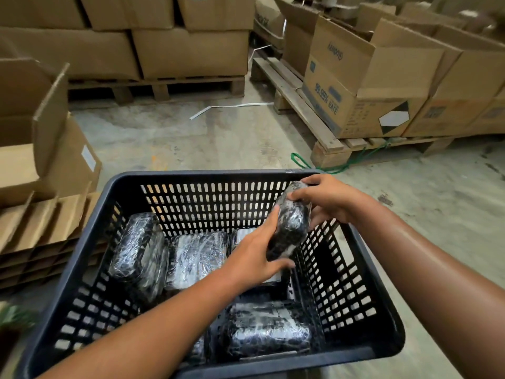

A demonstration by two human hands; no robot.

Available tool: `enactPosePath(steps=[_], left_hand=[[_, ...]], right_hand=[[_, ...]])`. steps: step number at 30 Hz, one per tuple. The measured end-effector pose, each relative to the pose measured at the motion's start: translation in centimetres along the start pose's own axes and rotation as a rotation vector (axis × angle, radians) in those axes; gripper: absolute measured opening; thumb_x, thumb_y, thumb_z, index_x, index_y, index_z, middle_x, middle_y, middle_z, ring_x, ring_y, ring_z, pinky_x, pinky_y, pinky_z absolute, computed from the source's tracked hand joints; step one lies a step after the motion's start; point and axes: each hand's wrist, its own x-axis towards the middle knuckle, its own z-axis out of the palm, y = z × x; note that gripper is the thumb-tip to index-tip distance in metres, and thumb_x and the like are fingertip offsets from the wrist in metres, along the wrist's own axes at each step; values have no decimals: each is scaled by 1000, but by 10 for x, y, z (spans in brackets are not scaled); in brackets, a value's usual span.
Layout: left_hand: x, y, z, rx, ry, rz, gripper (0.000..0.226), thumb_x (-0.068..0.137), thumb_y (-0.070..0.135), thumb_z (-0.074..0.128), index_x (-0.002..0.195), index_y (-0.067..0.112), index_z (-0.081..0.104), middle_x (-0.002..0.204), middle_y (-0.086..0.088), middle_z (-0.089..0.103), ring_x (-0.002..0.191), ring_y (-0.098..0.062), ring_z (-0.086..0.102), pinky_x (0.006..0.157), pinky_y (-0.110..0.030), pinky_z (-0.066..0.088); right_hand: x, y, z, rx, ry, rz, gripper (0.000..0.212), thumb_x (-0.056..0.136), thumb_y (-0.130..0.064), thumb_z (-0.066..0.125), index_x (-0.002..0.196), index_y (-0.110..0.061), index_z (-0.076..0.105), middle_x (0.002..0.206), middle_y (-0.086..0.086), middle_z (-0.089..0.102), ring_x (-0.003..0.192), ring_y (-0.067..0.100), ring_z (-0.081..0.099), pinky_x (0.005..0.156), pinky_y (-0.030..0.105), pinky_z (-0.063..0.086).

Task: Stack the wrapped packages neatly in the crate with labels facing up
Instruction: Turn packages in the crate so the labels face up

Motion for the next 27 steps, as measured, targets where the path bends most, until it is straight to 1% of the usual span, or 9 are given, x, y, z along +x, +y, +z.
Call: enactPosePath(steps=[3,5,7,9,12,15,18,22,27], left_hand=[[0,1,-12,-4,48,9,126,81,34,80,153,49,-23,136,-6,61,102,-8,66,85,-31,56],[-4,-4,-24,-120,60,4,125,76,31,78,152,54,-19,107,2,68,73,0,68,63,-15,52],[-9,-12,-35,-174,113,10,116,76,31,74,154,56,-8,96,12,68,61,-3,66,55,-20,54],[-13,-18,-43,-259,151,12,106,78,26,73,155,58,7,111,17,72,74,-7,68,72,-30,62],[-17,-21,-53,-499,165,-22,99,79,20,75,152,60,21,136,30,59,120,-12,64,97,-29,53],[-17,-27,-59,-718,213,-93,97,81,13,75,145,67,27,139,26,58,124,-16,62,96,-36,56],[-17,-29,-61,-851,194,-290,91,92,5,67,136,75,30,146,7,57,119,-23,66,96,-52,56],[-17,-27,-55,-571,20,-359,79,96,27,68,144,65,19,159,8,35,115,-4,63,95,-34,56],[-9,-34,-42,-109,-173,-425,138,48,61,93,134,79,-13,160,-4,0,145,-39,24,120,-56,23]], right_hand=[[0,-1,1,91,-91,3,56,95,-25,74,139,-4,48,125,23,63,74,42,77,53,45,65],[0,1,0,69,-175,19,56,100,-49,61,137,-7,54,122,25,69,77,35,79,60,42,66],[-1,7,-1,-115,-200,27,66,96,-69,49,144,-24,50,123,22,67,87,30,78,64,42,65],[-1,14,1,-299,-245,-8,83,84,-82,50,154,-38,38,141,16,57,109,27,69,70,43,65],[-1,29,11,-387,-333,-144,117,64,-81,76,158,-52,12,167,-5,26,139,24,45,72,37,60],[-1,49,28,-272,-396,-209,145,55,-52,98,157,-55,-4,157,-14,29,140,14,33,89,43,58],[1,66,41,-321,-408,-275,159,50,-38,104,161,-40,-9,159,-19,27,148,10,27,114,28,29],[2,77,46,-448,-350,-283,162,49,-35,104,162,-31,-11,162,-12,30,146,14,32,118,27,27],[7,78,51,-577,-266,-265,163,48,-39,103,161,-32,-14,159,2,41,141,25,42,116,39,38]])
